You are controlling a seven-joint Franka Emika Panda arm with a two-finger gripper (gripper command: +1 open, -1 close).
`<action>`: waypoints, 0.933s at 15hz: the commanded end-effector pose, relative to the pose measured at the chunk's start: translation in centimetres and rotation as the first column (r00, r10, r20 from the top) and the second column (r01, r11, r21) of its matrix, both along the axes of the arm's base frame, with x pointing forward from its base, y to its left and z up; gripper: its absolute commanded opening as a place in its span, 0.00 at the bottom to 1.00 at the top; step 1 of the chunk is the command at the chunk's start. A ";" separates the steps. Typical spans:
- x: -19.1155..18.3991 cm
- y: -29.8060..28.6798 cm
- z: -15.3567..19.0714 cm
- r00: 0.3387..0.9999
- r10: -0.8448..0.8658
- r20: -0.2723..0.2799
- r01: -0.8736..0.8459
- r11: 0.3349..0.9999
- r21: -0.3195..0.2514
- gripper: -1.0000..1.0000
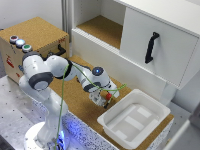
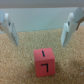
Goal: Place the pink object on the table
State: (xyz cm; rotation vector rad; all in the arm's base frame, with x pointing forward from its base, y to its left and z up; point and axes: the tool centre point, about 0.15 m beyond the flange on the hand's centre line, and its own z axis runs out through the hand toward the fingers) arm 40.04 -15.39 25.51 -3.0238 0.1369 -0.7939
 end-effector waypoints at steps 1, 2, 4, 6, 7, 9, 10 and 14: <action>-1.2 -0.8 4.3 0.993 0.114 -0.014 -0.111 0.982 0.150 1.00; -1.3 -0.6 4.6 0.993 0.117 -0.010 -0.114 0.982 0.151 1.00; -1.7 0.1 5.7 0.992 0.127 -0.011 -0.123 0.977 0.172 1.00; -1.9 0.9 7.4 0.991 0.135 0.003 -0.133 0.971 0.201 1.00; -1.9 1.5 8.2 0.990 0.143 0.005 -0.141 0.972 0.187 1.00; -1.4 2.2 9.7 0.996 0.094 -0.006 -0.092 0.983 0.156 1.00; -1.1 2.7 10.9 0.998 0.058 -0.012 -0.055 0.987 0.149 1.00; -1.1 5.9 13.1 0.993 0.009 -0.119 0.003 0.995 0.102 1.00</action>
